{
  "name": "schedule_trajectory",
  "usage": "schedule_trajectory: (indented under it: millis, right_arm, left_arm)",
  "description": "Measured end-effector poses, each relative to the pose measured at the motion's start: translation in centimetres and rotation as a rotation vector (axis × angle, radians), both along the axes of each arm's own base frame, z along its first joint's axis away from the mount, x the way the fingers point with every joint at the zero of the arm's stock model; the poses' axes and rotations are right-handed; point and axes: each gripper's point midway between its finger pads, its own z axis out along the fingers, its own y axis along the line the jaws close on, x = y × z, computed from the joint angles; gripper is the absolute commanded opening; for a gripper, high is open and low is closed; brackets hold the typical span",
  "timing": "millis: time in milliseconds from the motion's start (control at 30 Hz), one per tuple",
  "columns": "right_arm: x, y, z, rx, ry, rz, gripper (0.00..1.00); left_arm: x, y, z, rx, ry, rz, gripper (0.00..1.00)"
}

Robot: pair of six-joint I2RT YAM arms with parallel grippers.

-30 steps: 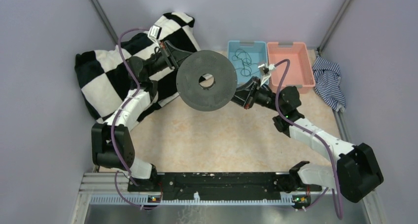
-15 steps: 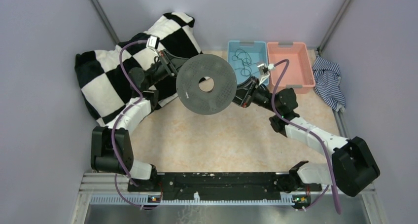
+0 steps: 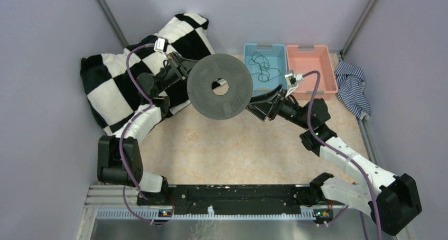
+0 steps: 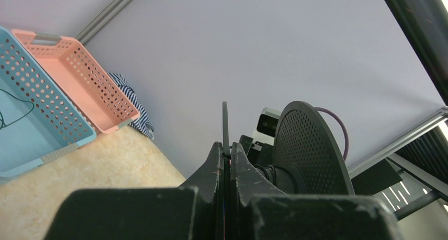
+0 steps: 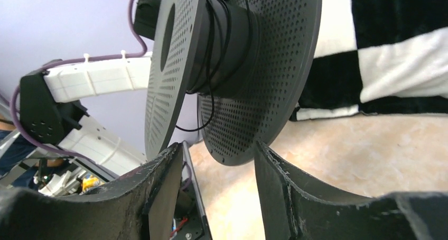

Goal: Wrap the cables

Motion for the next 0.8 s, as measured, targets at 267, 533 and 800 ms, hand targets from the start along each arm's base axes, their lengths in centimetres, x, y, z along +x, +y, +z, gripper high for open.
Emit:
schedule_trajectory:
  millis: [267, 533, 800]
  right_arm:
    - [-0.6, -1.2, -1.1, -0.075, 0.021, -0.047, 0.58]
    - [-1.1, -2.1, -1.4, -0.106, 0.022, -0.082, 0.61]
    - [-0.4, -3.3, -2.7, -0.159, 0.05, -0.155, 0.77]
  left_arm:
    - [0.0, 0.1, 0.1, 0.0, -0.006, 0.002, 0.0]
    - [0.0, 0.1, 0.0, 0.001, -0.006, 0.004, 0.0]
    - [0.4, 0.0, 0.1, 0.03, -0.033, 0.019, 0.0]
